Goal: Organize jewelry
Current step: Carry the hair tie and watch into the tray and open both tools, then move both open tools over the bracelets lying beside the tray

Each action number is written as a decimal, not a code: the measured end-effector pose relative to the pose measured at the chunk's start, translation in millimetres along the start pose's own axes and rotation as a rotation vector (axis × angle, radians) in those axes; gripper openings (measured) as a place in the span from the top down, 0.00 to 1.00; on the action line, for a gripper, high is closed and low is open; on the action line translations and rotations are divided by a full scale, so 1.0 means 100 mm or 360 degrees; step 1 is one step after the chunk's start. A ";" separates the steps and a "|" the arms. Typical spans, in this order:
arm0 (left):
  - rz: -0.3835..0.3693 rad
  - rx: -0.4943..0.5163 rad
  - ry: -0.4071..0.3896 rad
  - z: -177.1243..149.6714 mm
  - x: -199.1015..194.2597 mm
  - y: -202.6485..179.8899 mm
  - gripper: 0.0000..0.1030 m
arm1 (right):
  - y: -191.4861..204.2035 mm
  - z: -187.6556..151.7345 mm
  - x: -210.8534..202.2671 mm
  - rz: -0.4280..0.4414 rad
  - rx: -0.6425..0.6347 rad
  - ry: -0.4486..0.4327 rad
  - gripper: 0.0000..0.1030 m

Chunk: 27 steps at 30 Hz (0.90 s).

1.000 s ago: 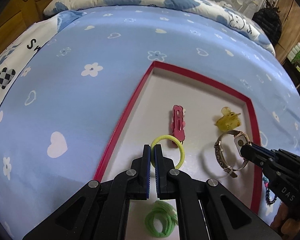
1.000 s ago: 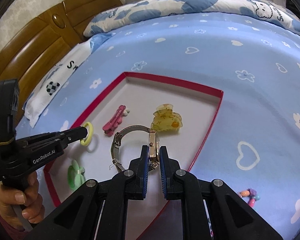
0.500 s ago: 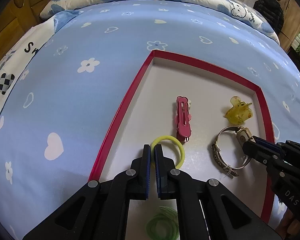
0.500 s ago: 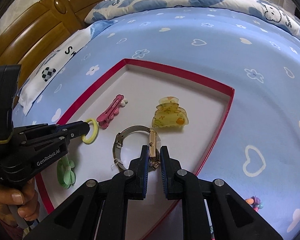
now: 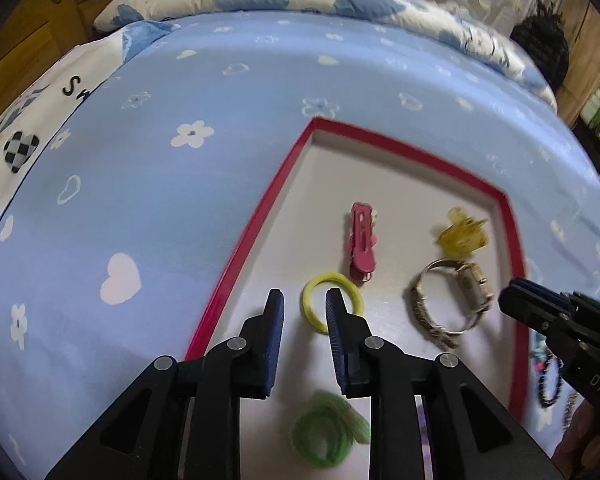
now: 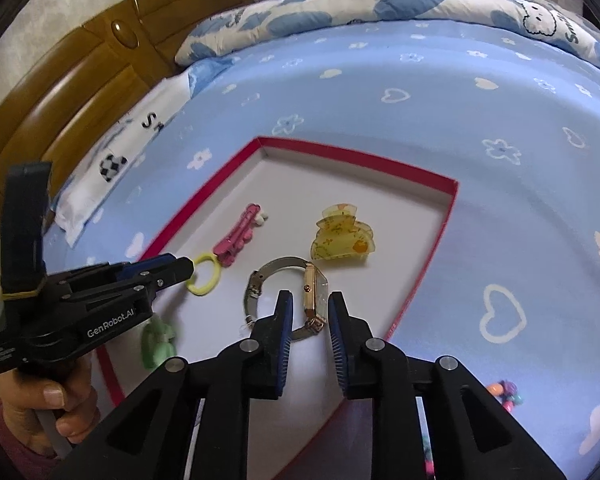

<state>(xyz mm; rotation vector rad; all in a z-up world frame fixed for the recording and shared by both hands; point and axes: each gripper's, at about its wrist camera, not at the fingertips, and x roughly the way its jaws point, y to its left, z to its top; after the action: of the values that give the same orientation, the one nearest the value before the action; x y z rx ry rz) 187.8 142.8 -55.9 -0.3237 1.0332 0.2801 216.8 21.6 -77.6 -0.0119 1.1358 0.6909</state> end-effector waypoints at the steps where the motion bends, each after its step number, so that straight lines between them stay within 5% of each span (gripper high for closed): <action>1: -0.0022 -0.0031 -0.0020 -0.02 -0.06 0.03 0.75 | -0.01 -0.02 -0.10 0.0013 0.0015 -0.0032 0.78; 4: -0.0095 -0.0111 -0.0091 -0.11 -0.26 0.09 0.66 | -0.06 -0.09 -0.34 0.0039 0.0048 -0.0116 0.66; 9: -0.0170 -0.0158 -0.0162 -0.37 -0.56 0.10 0.56 | -0.21 -0.31 -0.82 -0.0003 0.0099 -0.0258 0.64; 27: -0.0384 -0.0021 -0.0181 -0.93 -1.15 -0.32 0.50 | -0.96 -1.20 -1.94 -0.0236 0.0416 -0.0508 0.56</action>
<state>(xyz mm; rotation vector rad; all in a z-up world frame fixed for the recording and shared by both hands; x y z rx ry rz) 70.7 68.2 4.3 -0.4357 0.8708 0.0865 120.2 -193.6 -0.9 0.2267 0.8994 0.3916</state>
